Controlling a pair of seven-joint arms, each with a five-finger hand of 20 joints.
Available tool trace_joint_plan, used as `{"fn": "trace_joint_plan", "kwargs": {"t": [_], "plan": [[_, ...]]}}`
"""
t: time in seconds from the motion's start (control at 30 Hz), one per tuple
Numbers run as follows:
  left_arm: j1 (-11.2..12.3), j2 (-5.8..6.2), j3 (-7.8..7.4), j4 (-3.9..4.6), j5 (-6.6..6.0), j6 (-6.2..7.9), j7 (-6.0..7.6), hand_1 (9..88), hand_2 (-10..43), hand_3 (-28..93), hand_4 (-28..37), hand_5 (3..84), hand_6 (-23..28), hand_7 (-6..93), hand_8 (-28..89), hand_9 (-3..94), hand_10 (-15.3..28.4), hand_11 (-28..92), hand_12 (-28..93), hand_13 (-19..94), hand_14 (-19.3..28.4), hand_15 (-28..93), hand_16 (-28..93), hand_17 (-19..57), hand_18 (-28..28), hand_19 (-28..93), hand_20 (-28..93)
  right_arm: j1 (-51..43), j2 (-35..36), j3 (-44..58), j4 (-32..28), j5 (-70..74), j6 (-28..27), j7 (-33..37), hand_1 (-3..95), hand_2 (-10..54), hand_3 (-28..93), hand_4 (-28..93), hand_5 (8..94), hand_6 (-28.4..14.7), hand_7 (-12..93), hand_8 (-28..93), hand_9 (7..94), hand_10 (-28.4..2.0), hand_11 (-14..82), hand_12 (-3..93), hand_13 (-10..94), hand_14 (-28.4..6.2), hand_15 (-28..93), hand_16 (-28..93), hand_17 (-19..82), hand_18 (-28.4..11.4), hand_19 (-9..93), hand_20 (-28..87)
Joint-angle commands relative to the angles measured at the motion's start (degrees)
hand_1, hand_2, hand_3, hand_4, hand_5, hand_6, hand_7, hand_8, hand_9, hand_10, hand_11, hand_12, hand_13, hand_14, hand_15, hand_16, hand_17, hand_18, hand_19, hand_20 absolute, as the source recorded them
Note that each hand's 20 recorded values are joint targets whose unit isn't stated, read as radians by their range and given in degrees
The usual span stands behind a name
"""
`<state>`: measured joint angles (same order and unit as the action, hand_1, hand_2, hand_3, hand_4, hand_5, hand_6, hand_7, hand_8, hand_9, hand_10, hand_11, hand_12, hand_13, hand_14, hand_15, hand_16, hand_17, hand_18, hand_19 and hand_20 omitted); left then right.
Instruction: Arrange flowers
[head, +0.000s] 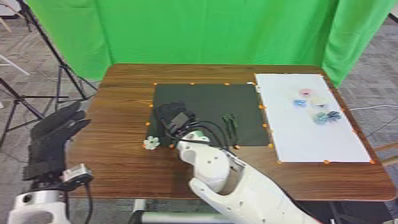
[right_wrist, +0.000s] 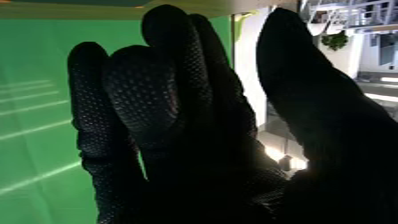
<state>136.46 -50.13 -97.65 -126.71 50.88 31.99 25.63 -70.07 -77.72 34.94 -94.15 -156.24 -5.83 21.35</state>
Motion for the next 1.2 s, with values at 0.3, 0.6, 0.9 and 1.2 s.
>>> {"fn": "trace_joint_plan", "kwargs": {"t": [0.3, 0.6, 0.9, 1.2], "plan": [[9.32, -2.55, -4.15, -2.22, -1.13, 3.14, 1.47, 24.4, 6.4, 85, -19.0, 40.9, 10.4, 16.3, -11, 34.9, 20.1, 38, 6, 26, 27.6, 66, -18, -9.7, 22.1, 60, 3, -10.48, -1.60, 6.64, -14.20, -4.65, -14.67, -14.53, 25.8, 2.8, 79, -24, 66.9, -7.3, 22, -11, 67.9, -19.1, 35.4, 19.7, 68, -12.3, 70, 18, 32, -22.1, 88, -15], [7.91, -2.14, -3.25, -1.89, -1.27, 3.19, 1.67, 24.2, 6.4, 85, -19.4, 41.0, 10.4, 16.3, -11, 35.0, 20.1, 38, 7, 26, 27.8, 66, -18, -9.7, 22.1, 60, 3, -18.35, -9.51, 14.33, -14.74, -15.74, -22.59, -30.62, 21.7, 8.4, 78, -22, 71.4, -4.0, 24, -12, 67.3, -19.4, 34.2, 20.1, 63, -14.8, 71, 17, 28, -22.7, 84, -10], [6.39, -3.25, -2.70, -1.49, -0.12, 1.55, 0.81, 24.5, 6.3, 85, -19.2, 41.0, 10.4, 16.1, -11, 35.0, 20.1, 38, 7, 26, 27.6, 66, -18, -9.7, 22.0, 60, 4, -18.31, -9.53, 13.12, -13.30, -24.63, -22.91, -32.24, 17.6, 10.3, 78, -24, 61.7, -3.5, 17, -12, 41.7, -28.1, 44.4, 21.9, 37, -23.4, 82, 17, 17, -24.5, 79, 0], [6.09, -3.17, -2.53, -1.18, -0.29, 1.01, 0.77, 24.7, 6.2, 85, -18.9, 41.0, 10.4, 16.2, -11, 35.1, 20.0, 38, 7, 26, 27.6, 66, -18, -9.7, 22.0, 60, 4, -22.02, -13.35, 18.55, -10.64, -30.74, -20.15, -43.68, 14.1, 16.1, 78, -25, 56.3, -3.7, 13, -12, 40.4, -16.2, 20.7, 14.8, 24, -26.5, 74, 9, 7, -24.5, 76, 8]]}}
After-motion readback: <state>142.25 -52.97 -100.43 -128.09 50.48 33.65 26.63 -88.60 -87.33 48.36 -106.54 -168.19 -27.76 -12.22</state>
